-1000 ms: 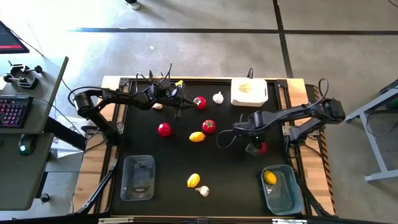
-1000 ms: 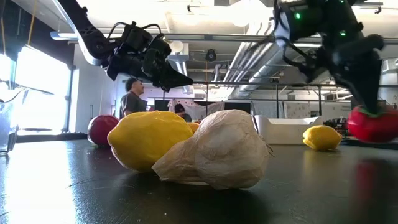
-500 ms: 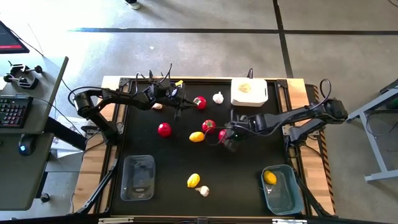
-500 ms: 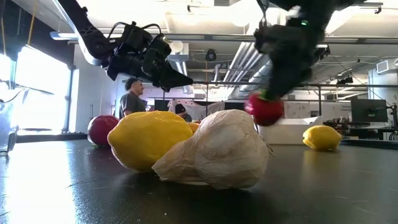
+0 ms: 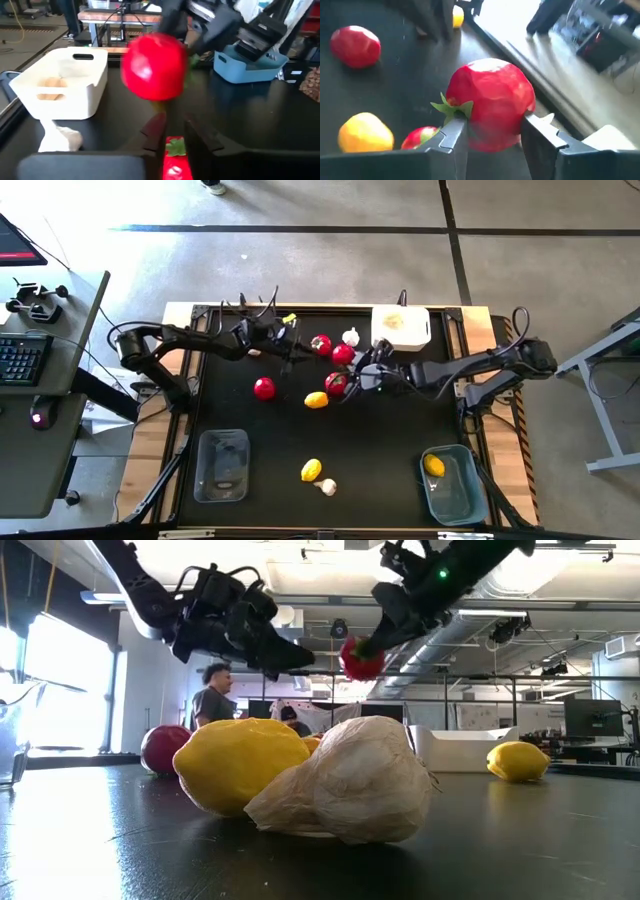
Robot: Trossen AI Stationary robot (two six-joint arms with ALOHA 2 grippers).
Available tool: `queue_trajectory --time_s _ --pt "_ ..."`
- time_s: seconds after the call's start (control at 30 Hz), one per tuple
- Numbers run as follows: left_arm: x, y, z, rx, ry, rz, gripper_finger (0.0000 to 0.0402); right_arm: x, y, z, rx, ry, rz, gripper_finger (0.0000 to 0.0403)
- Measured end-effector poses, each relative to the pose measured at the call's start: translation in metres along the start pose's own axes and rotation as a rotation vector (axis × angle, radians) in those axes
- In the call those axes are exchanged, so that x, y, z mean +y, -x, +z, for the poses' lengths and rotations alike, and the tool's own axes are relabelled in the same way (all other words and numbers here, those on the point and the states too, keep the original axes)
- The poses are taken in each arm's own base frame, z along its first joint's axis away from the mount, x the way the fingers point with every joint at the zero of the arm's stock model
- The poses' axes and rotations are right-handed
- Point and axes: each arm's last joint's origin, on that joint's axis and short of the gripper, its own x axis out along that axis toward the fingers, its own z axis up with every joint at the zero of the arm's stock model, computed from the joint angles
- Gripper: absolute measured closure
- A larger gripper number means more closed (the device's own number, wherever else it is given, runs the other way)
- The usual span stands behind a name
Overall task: Sort produce into baskets
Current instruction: Put the tomato into the transparent bin
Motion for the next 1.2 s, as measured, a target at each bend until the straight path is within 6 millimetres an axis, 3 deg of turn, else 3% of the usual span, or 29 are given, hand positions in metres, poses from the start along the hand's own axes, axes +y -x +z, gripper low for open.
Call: queue_trajectory --time_s 0.23,0.37,0.47,0.73,1.2 --pt "-0.01 -0.01 0.003 0.005 -0.025 0.209 0.0225 -0.005 -0.005 0.009 -0.054 0.075 0.003 0.0284" --pt "-0.011 -0.011 0.004 0.001 -0.004 0.225 0.0155 -0.006 -0.006 0.009 -0.059 0.074 0.006 0.0284" --pt "-0.012 -0.014 0.01 -0.02 0.012 0.218 0.0126 -0.006 -0.006 0.011 -0.074 0.08 0.02 0.0284" --pt "-0.017 -0.021 0.029 -0.077 -0.023 0.197 0.0117 -0.005 -0.006 0.013 -0.093 0.084 0.041 0.0285" --pt "-0.021 -0.024 0.032 -0.08 -0.072 0.183 0.0117 -0.004 -0.005 0.019 -0.14 0.082 0.08 0.0285"
